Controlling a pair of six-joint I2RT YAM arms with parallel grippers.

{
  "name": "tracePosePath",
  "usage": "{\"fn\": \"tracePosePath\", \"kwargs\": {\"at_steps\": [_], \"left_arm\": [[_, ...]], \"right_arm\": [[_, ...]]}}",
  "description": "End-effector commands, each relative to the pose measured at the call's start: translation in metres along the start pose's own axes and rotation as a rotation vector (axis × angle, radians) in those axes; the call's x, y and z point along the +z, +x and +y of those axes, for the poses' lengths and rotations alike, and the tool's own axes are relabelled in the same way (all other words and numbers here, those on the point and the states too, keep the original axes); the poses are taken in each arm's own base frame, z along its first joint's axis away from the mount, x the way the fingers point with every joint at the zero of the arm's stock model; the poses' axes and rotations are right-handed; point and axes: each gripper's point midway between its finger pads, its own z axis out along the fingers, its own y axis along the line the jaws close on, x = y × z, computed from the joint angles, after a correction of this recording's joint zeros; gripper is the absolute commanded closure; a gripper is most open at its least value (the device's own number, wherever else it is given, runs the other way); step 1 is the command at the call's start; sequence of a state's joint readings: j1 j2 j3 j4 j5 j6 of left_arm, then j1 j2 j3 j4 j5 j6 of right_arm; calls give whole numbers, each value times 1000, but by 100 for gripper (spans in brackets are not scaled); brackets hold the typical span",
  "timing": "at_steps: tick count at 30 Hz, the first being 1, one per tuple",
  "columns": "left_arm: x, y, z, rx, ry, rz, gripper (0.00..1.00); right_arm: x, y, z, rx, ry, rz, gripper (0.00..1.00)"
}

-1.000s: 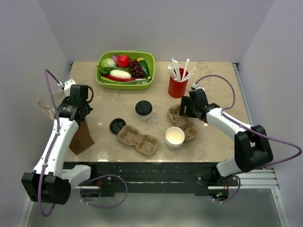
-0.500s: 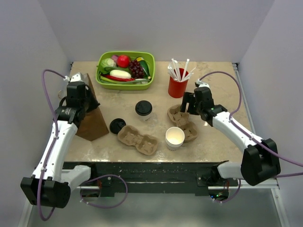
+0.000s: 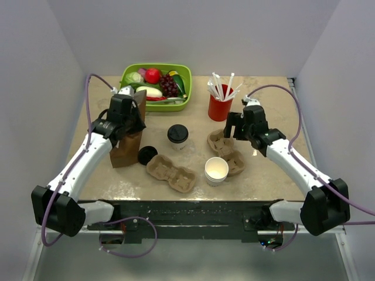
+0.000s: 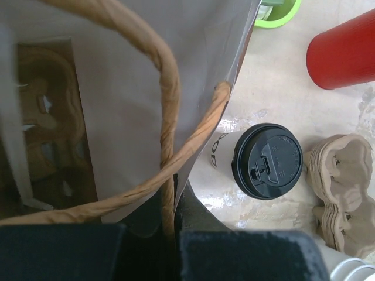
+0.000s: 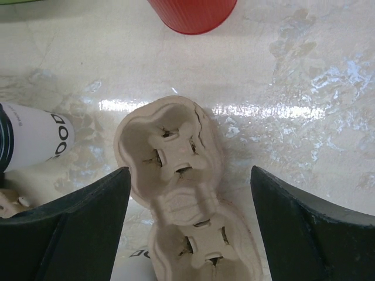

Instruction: Pack the takeout coffee

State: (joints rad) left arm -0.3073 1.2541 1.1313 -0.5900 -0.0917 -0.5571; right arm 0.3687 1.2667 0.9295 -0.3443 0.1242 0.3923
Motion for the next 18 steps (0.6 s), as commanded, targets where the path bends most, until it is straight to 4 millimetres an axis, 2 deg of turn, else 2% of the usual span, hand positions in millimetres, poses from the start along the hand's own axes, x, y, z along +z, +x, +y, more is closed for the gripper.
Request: {"fn": "tracePosePath", "kwargs": {"at_steps": [1,5,6,7,9,12,15,18], "left_arm": [[-9,-17,-13,-35,41,-50,88],[-17,-21,-2,-23,-25,-51,72],[-19,-26,2,-22,-54,-64,62],[-23,-30,4,-19,-69,-74,58],[-37,-45,5,-20,-89,-112,50],[-62,-68,5,-16,-111,-180,28],[-87,-90,6,-18,-131,-249,16],[-112,-112,10,-18,-167,-322,9]], "right_arm": [[-19,-31,17,-54,-83,-67,14],[-24,-36,26,-99,-128,-65,13],[-25,-37,27,-108,-139,-67,12],[-26,-39,29,-127,-149,-70,12],[-33,-45,41,-141,-215,-86,12],[-43,-48,63,-187,-323,-106,12],[-52,-47,83,-267,-366,-125,12],[-64,-43,110,-367,-419,-144,12]]}}
